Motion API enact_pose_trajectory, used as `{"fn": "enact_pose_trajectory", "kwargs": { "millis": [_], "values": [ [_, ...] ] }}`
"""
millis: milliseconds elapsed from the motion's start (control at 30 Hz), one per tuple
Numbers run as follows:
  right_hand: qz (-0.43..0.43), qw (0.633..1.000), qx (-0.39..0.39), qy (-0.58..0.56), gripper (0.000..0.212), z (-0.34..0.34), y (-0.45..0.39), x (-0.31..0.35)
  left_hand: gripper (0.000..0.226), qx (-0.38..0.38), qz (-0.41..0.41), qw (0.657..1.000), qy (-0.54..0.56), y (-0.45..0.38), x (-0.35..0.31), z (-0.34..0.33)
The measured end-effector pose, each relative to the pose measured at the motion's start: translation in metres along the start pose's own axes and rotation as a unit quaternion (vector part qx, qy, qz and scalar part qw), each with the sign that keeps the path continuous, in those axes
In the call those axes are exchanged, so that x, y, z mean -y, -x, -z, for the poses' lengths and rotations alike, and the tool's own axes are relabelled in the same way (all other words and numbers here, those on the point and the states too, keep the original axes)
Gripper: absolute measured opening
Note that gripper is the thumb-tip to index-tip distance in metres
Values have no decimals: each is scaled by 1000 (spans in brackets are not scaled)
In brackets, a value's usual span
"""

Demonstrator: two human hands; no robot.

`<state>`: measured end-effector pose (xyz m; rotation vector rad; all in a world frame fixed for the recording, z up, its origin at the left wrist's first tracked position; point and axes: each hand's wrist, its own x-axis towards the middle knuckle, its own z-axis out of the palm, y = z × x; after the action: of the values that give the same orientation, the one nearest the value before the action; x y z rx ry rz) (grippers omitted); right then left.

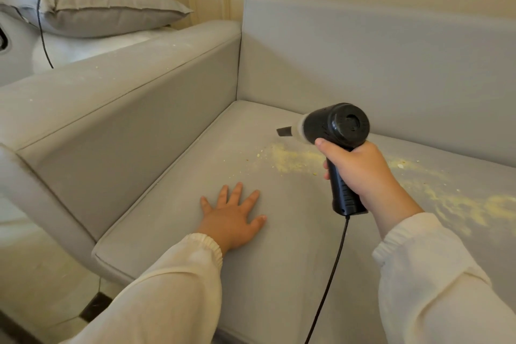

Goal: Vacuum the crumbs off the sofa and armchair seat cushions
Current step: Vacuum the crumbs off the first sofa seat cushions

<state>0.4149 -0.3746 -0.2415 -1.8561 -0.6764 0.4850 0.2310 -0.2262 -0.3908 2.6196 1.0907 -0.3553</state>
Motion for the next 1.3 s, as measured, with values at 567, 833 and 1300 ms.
{"fn": "enact_pose_trajectory", "kwargs": {
  "millis": [567, 833, 1300],
  "values": [
    [-38, 998, 3, -45, 29, -14, 5, -40, 83, 32, 17, 999, -29, 14, 4, -7],
    [-48, 996, 33, -63, 26, -21, 11, -35, 87, 32, 18, 999, -36, 10, 0, -9],
    [-11, 993, 117, -16, 27, -63, 43, -17, 83, 48, 14, 998, -36, 13, 5, -2]
  ]
}}
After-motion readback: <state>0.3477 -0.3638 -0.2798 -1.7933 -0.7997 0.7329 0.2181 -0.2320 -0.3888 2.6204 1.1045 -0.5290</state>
